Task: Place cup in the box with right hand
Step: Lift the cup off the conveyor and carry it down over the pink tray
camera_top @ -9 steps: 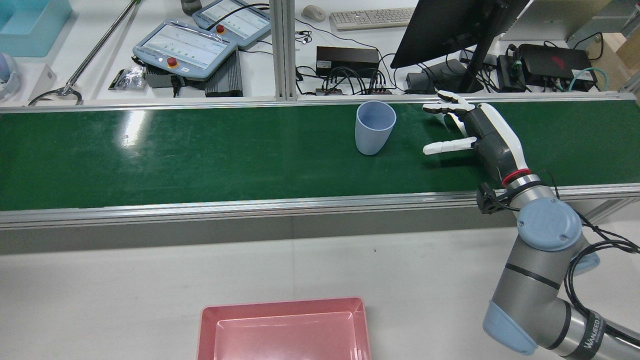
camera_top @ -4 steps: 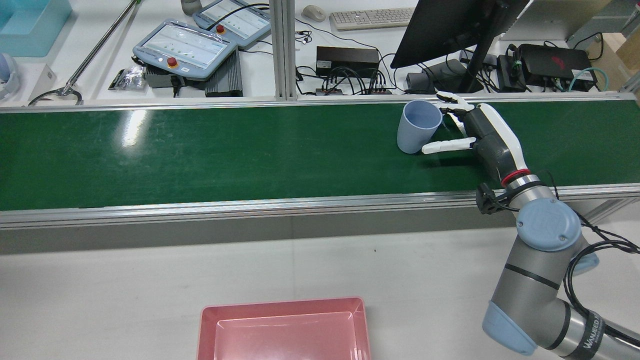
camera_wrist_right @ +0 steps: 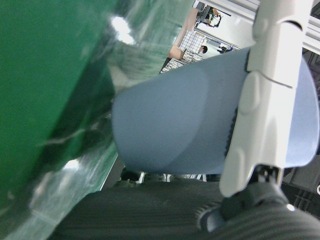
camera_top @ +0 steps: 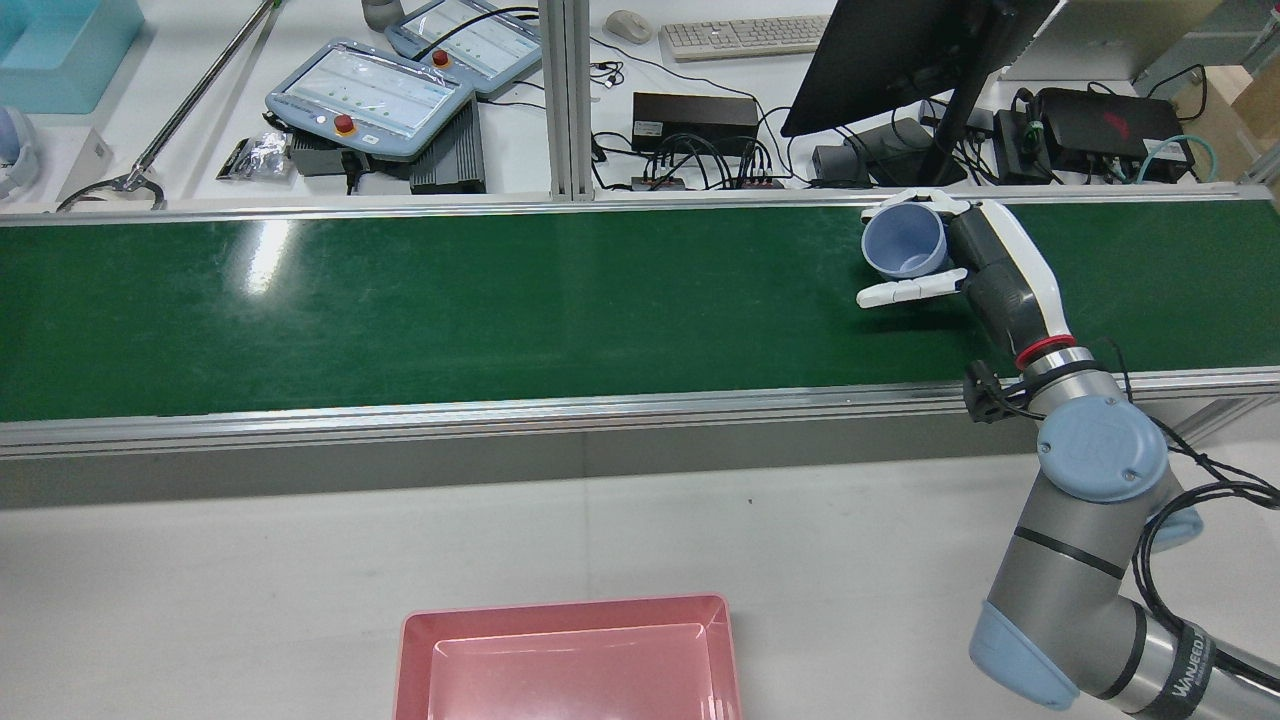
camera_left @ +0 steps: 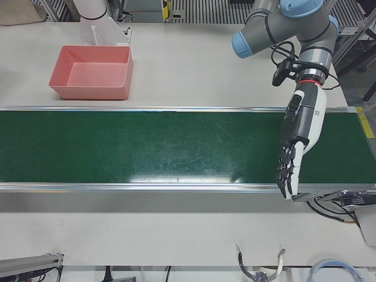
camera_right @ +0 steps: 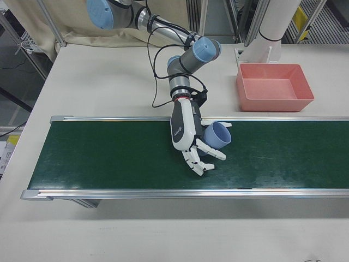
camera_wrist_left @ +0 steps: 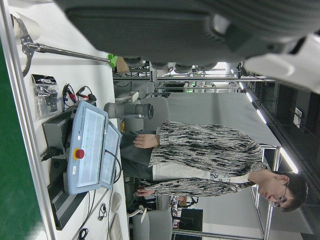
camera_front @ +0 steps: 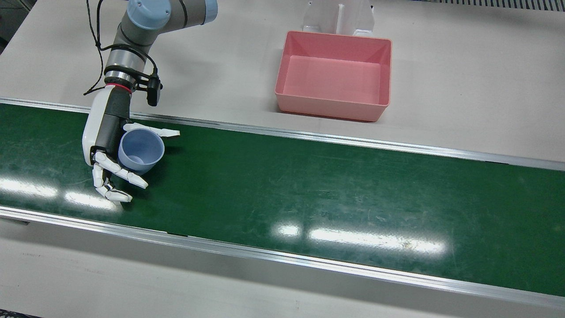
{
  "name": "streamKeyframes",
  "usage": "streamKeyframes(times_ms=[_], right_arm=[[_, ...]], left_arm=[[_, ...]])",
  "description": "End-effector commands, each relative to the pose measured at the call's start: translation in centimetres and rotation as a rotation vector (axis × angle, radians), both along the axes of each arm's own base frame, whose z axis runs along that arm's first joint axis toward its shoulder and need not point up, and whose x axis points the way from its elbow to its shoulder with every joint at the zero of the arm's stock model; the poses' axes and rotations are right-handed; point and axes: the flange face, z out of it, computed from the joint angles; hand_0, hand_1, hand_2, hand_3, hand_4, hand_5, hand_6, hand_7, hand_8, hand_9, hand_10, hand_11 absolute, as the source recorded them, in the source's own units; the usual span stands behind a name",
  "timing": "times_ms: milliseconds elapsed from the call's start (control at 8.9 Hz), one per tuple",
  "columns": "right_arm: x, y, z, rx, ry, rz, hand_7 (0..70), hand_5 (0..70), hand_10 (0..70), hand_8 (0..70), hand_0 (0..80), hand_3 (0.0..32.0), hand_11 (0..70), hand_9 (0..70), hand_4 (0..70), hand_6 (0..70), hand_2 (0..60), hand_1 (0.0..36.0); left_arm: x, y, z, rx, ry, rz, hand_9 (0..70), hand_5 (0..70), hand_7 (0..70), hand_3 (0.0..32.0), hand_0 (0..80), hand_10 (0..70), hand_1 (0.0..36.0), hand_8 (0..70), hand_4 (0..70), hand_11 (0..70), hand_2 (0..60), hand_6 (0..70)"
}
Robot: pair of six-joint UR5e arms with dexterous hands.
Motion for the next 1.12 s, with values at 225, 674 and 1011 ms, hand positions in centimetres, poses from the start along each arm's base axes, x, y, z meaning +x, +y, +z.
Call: streamKeyframes(times_ms=[225, 674, 1011], right_arm=[[2.0, 0.3, -2.2, 0.033, -0.041, 0.044, 70.0, 16.2, 48.4, 61.1, 59.0, 0.0, 69.1, 70.0, 70.0, 38.6, 60.0, 36.0], [0.0, 7.6, -13.0, 0.211, -0.095, -0.034, 70.0, 15.9, 45.1, 58.3, 60.5, 0.0, 64.5, 70.0, 70.0, 35.3, 60.0, 36.0], [-5.9, 14.9, -16.3, 0.242, -0.129, -0.17, 70.0, 15.3, 44.8, 57.9, 60.8, 0.0, 63.9, 70.0, 70.0, 35.0, 60.0, 36.0]], left_arm=[[0.0, 0.0, 0.0, 0.001, 0.0, 0.0, 0.0, 0.0, 0.0, 0.0, 0.0, 0.0, 0.0, 0.0, 0.0, 0.0, 0.0, 0.0], [0.0, 0.0, 0.0, 0.001, 0.0, 0.0, 0.0, 0.0, 0.0, 0.0, 0.0, 0.0, 0.0, 0.0, 0.0, 0.0, 0.0, 0.0], [0.0, 0.0, 0.0, 0.001, 0.0, 0.0, 0.0, 0.0, 0.0, 0.0, 0.0, 0.0, 0.0, 0.0, 0.0, 0.0, 0.0, 0.0]])
